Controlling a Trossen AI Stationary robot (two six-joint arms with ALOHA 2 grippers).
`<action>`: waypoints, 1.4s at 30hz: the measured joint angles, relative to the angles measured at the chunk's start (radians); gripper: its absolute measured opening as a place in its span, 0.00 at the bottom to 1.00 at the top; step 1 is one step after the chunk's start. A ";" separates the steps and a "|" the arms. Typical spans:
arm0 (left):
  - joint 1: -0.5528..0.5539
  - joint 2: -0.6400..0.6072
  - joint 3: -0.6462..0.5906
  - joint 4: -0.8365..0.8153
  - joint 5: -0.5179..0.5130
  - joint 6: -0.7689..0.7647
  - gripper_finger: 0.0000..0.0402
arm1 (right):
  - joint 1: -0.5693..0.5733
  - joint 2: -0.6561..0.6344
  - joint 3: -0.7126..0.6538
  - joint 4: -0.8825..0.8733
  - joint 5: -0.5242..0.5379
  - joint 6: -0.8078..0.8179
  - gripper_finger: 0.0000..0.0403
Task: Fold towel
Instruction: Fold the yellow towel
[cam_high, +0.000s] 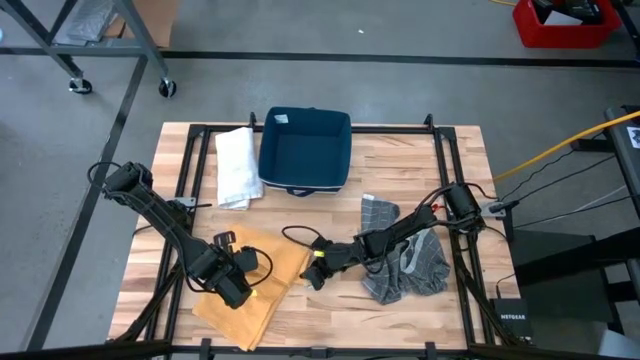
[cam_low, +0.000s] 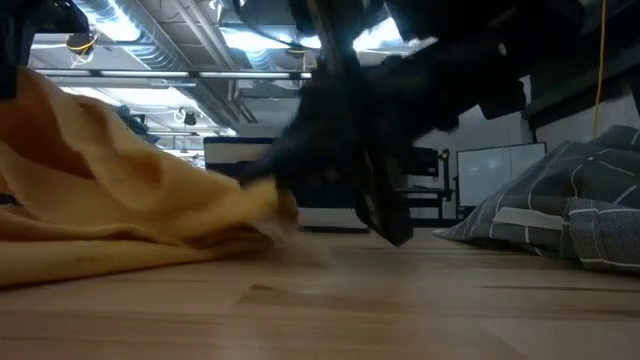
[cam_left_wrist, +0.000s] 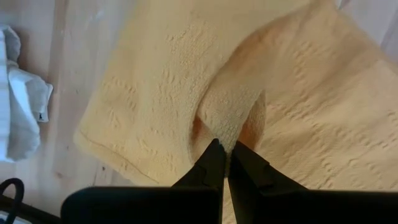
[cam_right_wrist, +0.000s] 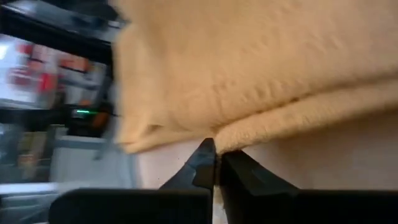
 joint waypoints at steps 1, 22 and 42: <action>0.000 0.000 0.000 -0.006 0.000 -0.002 0.00 | 0.000 0.000 0.000 0.033 -0.013 0.013 0.04; -0.030 -0.002 0.000 -0.145 0.189 -0.060 0.00 | 0.104 0.020 0.126 -0.031 0.123 0.001 0.03; -0.116 -0.002 0.000 -0.074 0.271 -0.311 0.35 | 0.105 0.122 0.313 -0.068 -0.145 -0.120 0.34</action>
